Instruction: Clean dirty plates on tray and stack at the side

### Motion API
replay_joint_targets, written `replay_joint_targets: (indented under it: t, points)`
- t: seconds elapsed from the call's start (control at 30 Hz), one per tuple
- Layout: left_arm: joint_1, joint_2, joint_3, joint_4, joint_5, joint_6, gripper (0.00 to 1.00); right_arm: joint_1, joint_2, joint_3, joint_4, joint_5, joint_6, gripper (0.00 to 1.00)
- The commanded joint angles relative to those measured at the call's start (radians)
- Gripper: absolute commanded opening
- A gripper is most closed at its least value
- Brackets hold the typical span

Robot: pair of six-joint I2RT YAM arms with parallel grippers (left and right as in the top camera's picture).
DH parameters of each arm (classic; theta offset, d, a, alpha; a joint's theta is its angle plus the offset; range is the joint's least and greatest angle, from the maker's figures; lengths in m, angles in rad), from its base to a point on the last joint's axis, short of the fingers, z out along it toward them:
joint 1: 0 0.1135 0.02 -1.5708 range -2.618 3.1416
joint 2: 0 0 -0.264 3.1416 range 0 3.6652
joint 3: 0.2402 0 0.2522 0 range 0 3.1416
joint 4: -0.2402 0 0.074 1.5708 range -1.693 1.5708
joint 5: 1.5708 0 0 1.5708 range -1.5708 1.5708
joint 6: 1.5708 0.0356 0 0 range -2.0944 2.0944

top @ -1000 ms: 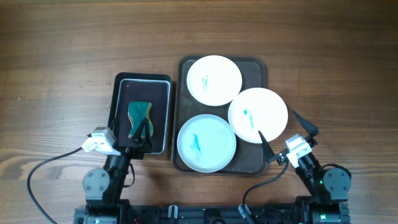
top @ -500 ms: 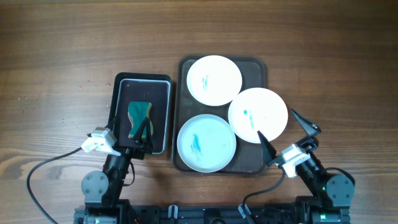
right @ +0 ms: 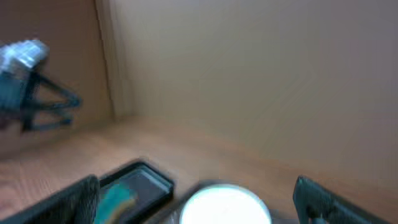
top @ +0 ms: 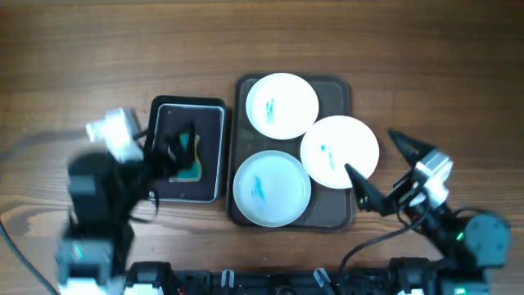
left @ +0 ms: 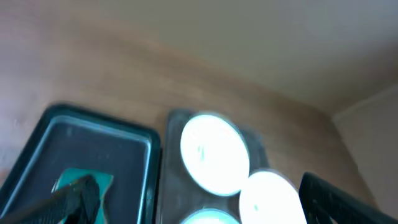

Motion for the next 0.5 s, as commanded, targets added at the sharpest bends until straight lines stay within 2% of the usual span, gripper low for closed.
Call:
replay_joint_targets:
  t: [0.0, 0.03, 0.1, 0.2, 0.3, 0.33, 0.4, 0.47]
  points:
    - [-0.005, 0.344, 0.394, -0.291, 0.039, 0.006, 1.00, 0.003, 0.240, 0.281, -0.250, -0.153, -0.152, 1.00]
    - [-0.004, 0.398, 0.453, -0.343, 0.038, 0.014, 1.00, 0.003, 0.307, 0.360, -0.346, -0.195, -0.244, 1.00]
    - [-0.003, 0.479, 0.546, -0.421, 0.039, 0.059, 1.00, 0.003, 0.388, 0.449, -0.429, -0.236, -0.335, 1.00]
    - [-0.003, 0.555, 0.611, -0.482, 0.105, 0.048, 1.00, 0.003, 0.490, 0.523, -0.459, -0.340, -0.216, 1.00]
    - [-0.003, 0.575, 0.612, -0.508, 0.117, 0.059, 1.00, 0.003, 0.545, 0.527, -0.439, -0.370, -0.029, 1.00]
    - [-0.003, 0.578, 0.612, -0.519, 0.110, 0.066, 1.00, 0.003, 0.560, 0.527, -0.428, -0.370, 0.019, 1.00]
    - [-0.003, 0.585, 0.612, -0.552, 0.056, 0.080, 1.00, 0.003, 0.594, 0.527, -0.428, -0.362, -0.005, 1.00]
    - [-0.003, 0.593, 0.612, -0.595, -0.013, 0.079, 0.98, 0.003, 0.621, 0.527, -0.480, -0.265, 0.067, 1.00]
